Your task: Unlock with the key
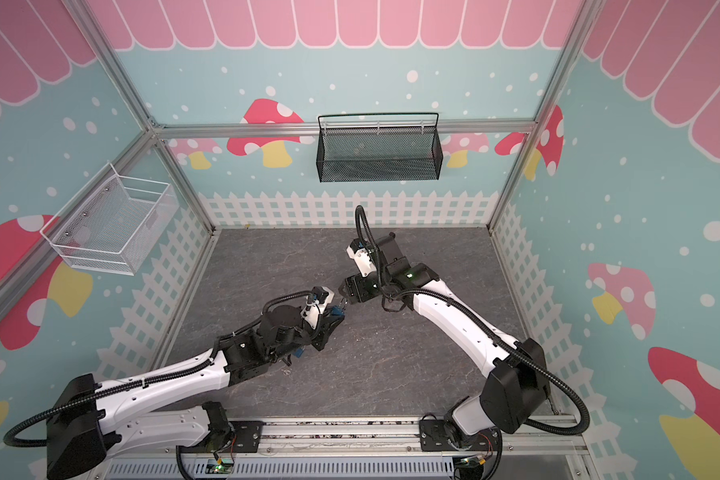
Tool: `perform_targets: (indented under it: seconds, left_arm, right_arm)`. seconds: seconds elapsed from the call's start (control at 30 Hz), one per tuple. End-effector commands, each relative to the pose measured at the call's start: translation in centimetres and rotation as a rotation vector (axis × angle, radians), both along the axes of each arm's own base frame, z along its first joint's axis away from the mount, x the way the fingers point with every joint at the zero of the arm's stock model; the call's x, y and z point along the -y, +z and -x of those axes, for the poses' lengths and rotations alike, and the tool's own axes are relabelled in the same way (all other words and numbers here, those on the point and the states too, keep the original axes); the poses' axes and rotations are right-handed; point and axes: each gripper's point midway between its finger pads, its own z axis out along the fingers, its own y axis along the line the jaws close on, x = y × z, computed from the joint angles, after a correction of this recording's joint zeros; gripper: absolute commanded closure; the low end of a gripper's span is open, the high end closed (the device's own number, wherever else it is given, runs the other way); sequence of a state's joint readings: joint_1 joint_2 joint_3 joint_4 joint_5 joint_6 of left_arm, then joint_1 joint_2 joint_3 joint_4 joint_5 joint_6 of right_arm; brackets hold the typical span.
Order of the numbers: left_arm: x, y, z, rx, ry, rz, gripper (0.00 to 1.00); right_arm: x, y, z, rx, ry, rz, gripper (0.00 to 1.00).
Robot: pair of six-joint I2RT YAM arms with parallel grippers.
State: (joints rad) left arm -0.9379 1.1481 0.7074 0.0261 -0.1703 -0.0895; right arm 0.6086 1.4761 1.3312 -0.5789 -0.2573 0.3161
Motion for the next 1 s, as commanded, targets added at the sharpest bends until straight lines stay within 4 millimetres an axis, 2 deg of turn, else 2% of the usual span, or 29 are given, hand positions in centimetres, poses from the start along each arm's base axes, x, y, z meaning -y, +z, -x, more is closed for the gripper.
perform_targets:
  seconds: [0.0, 0.27, 0.43, 0.97]
  left_arm:
    - [0.3, 1.6, 0.0, 0.07, -0.023, 0.03, 1.0]
    - [-0.1, 2.2, 0.3, 0.098, -0.022, 0.051, 1.0]
    - [-0.2, 2.4, 0.3, 0.102, -0.016, 0.073, 1.0]
    - [-0.4, 1.8, -0.9, 0.061, 0.058, 0.065, 1.0]
  right_arm:
    - [0.5, -0.7, 0.2, -0.007, 0.029, 0.066, 0.21]
    - [0.3, -1.0, 1.5, -0.033, 0.093, 0.038, 0.21]
    - [1.3, -1.1, 1.6, -0.039, 0.072, 0.029, 0.2]
    - [2.1, -0.9, 3.4, -0.057, 0.074, -0.006, 0.2]
